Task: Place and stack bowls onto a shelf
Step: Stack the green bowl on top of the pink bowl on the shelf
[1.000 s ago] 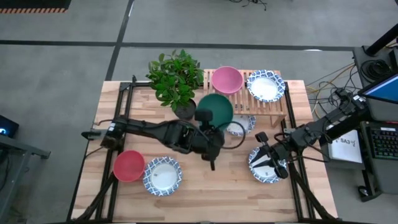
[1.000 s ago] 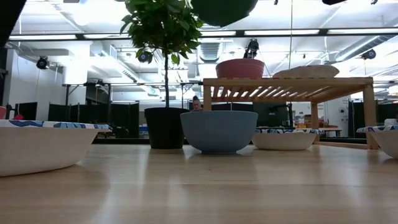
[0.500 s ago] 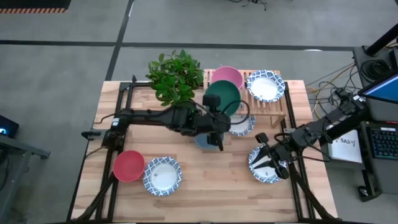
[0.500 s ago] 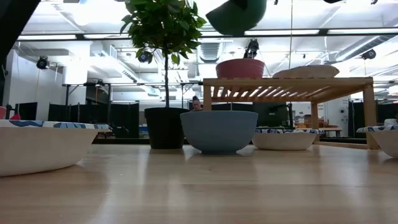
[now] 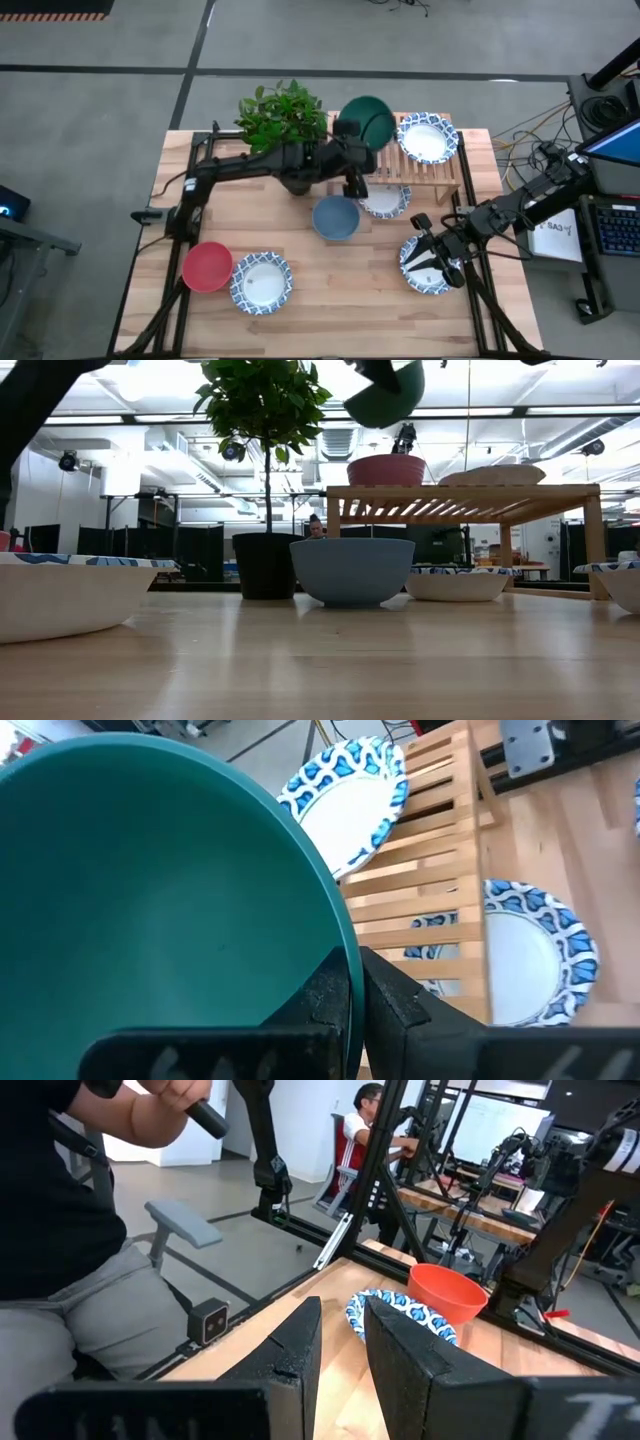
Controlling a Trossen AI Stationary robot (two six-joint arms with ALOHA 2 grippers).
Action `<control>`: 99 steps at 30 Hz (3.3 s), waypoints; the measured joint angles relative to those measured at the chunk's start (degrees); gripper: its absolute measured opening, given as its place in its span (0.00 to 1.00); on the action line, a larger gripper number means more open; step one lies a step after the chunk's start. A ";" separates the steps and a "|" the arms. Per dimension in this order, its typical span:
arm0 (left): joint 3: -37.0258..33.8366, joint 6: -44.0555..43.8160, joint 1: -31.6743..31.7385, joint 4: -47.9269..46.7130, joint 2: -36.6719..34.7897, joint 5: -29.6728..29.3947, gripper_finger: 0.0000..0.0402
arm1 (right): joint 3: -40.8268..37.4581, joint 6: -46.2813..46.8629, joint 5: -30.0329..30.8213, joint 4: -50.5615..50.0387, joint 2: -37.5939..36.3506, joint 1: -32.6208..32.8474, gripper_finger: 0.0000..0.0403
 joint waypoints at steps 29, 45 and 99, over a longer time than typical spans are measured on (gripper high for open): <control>-2.38 -8.24 9.16 6.33 0.01 7.39 0.00 | 0.02 0.92 0.04 0.00 -0.04 0.00 0.17; -2.58 -9.15 9.16 6.12 4.29 7.33 0.00 | 0.09 1.59 0.04 -0.34 -0.14 0.00 0.17; 2.12 -13.76 8.57 5.37 6.64 7.17 0.31 | 0.09 3.04 0.53 -1.69 -0.37 -0.04 0.17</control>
